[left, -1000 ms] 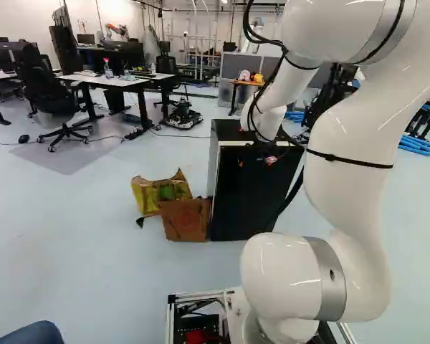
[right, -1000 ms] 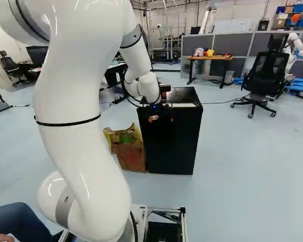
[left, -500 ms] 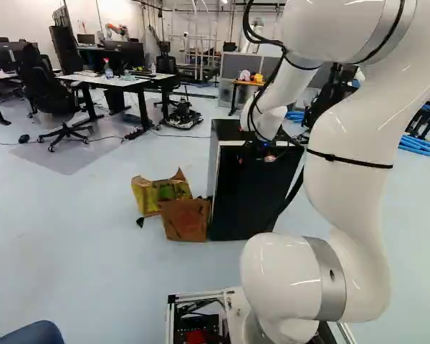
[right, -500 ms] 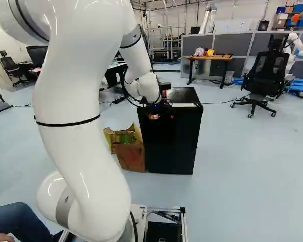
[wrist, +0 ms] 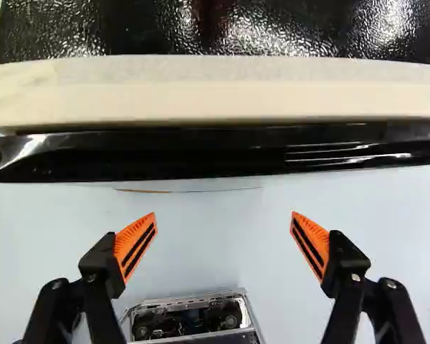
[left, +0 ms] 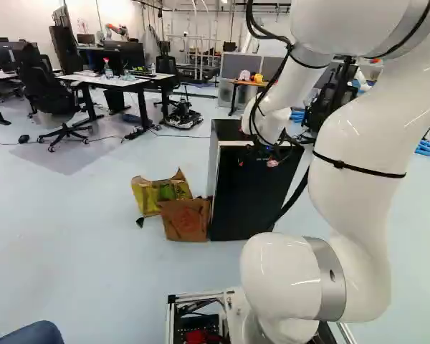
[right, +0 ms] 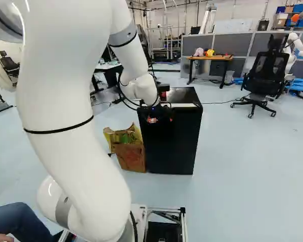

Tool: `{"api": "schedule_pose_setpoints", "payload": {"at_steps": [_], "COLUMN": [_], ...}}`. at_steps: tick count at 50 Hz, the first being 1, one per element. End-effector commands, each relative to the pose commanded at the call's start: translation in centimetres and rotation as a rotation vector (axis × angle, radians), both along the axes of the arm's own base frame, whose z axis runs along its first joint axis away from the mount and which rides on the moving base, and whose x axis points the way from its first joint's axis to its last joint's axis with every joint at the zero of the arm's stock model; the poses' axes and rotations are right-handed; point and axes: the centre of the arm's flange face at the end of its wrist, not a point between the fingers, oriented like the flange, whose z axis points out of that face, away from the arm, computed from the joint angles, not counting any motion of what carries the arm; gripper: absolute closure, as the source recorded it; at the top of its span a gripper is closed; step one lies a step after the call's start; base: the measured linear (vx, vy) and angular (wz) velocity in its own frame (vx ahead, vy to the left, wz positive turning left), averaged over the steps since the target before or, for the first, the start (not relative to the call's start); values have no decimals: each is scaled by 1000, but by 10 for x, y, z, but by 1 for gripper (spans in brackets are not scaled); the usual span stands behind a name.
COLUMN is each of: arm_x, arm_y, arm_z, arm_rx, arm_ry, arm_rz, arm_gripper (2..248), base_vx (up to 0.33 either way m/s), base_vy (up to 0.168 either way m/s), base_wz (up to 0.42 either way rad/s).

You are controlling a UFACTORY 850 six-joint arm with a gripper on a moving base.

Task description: Grab a drink from the fridge

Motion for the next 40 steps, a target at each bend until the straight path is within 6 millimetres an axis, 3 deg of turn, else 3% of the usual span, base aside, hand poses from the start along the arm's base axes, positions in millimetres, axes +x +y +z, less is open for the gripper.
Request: {"api": "schedule_pose_setpoints", "payload": {"at_steps": [24,40], "arm_x": [-34,-46], "arm_y": [10,15], "arm_z": [8,16], "arm_rx": [-10,-20], "arm_ry": [-150,-283], "arm_rz": [14,28], "arm_gripper": [3,3], "base_vx": [0,0], "base_vy": [0,0], "base_wz": [0,0]}}
